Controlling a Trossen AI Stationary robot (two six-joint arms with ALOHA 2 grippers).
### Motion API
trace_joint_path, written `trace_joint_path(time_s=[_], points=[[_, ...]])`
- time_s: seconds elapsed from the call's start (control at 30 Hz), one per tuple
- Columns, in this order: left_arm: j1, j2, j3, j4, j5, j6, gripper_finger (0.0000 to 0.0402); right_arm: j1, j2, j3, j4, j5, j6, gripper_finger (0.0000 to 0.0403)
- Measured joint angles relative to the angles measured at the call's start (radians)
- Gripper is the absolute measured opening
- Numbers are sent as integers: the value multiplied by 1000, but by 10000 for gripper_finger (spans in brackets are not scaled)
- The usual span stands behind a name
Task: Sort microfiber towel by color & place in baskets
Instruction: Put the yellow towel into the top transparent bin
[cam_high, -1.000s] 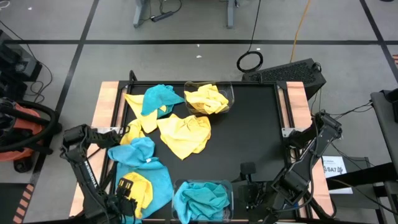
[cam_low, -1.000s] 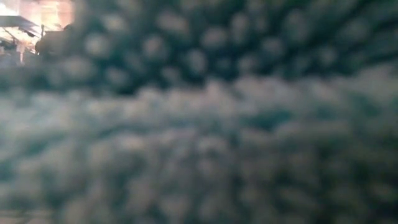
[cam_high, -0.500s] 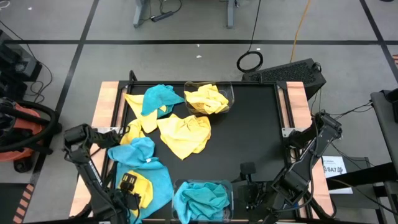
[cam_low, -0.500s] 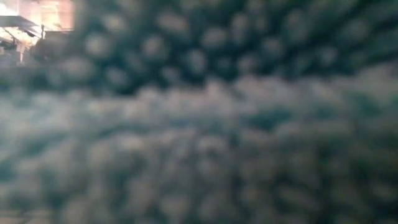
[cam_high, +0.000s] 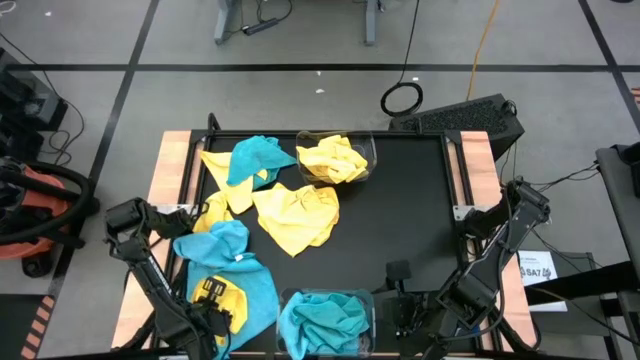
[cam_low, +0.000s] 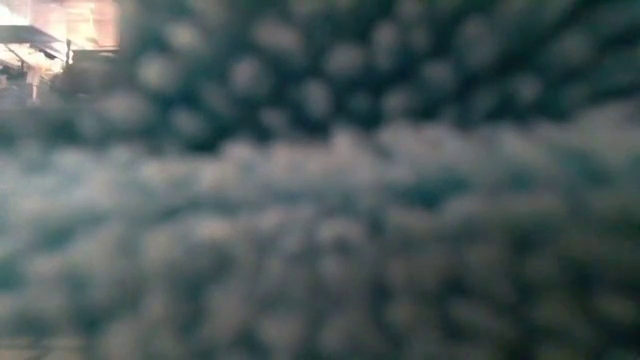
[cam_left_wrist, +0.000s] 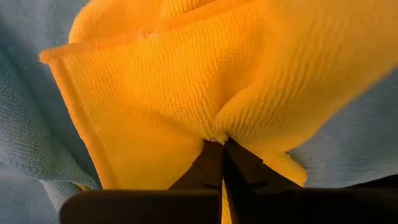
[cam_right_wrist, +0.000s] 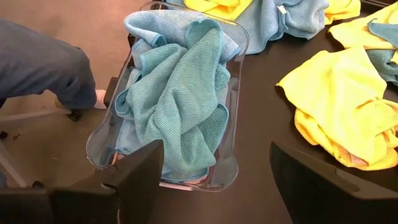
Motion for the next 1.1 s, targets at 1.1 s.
trace_joint_path(time_s=[1.1], points=[[48, -125, 432, -428, -619, -1, 0, -1, 0, 0, 40, -14, -76, 285]])
